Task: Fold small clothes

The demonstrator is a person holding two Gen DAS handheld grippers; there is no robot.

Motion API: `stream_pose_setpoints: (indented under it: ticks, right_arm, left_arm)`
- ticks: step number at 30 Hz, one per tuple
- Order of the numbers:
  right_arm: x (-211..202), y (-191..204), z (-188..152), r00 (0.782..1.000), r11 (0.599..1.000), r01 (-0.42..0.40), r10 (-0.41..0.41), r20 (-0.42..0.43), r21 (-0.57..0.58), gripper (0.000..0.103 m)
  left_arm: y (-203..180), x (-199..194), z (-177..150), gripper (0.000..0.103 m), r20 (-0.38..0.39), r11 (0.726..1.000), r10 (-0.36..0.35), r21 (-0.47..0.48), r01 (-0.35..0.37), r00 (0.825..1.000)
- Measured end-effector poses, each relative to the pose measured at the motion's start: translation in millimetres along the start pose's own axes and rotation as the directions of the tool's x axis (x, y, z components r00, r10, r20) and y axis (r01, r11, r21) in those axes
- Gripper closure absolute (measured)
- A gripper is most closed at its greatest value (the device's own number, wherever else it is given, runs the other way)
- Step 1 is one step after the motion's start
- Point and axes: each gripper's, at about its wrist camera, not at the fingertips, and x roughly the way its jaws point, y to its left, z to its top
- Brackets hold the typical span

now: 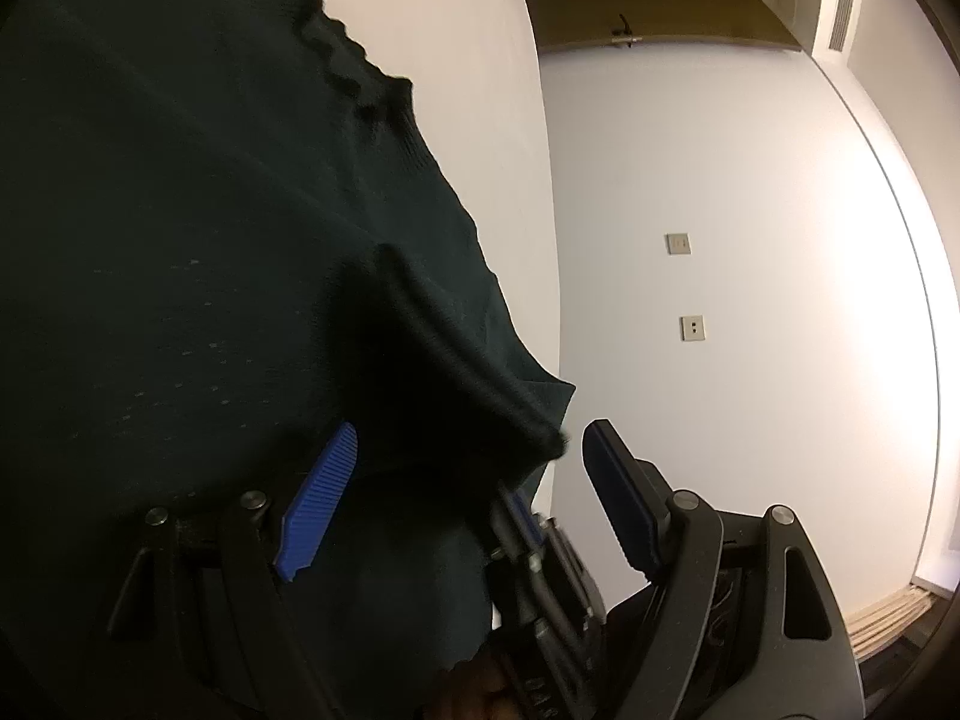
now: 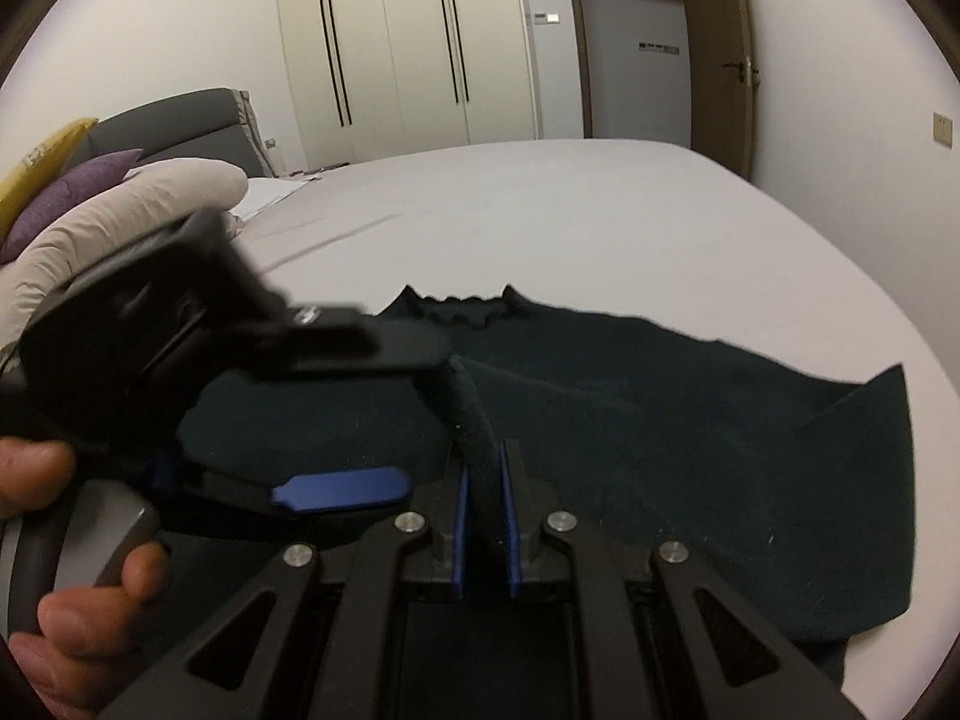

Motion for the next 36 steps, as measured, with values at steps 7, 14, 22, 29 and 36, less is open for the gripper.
stream_pose_setpoints:
  ticks: [7,14,22,29,36]
  right_arm:
    - [-7,-4,-8,0.996,0.995,-0.092,0.093,-0.012,0.038,0.057]
    - [-29,-39,-25,0.99,0.97,-0.133,0.14,-0.022,0.202,0.046]
    - [-42,-120,-65,0.957,0.745,-0.243,0.287,0.031,0.622,0.034]
    - [-23,-158,-86,0.911,0.474,-0.354,0.371,0.182,0.806,0.03]
    - [-12,-169,-79,0.91,0.414,-0.357,0.358,0.211,0.837,0.029]
  left_arm:
    - [1,25,6,0.026,-0.05,1.0,0.016,-0.008,-0.016,0.999]
    - [1,52,4,0.061,-0.095,0.998,0.051,0.039,-0.047,0.994]
    - [-28,48,-15,0.097,-0.04,0.962,0.18,0.213,-0.168,0.983]
    - [-80,-1,-4,0.097,0.124,0.903,0.205,0.359,-0.236,0.971]
    - [-44,-46,9,0.097,0.185,0.897,0.25,0.326,-0.299,0.95]
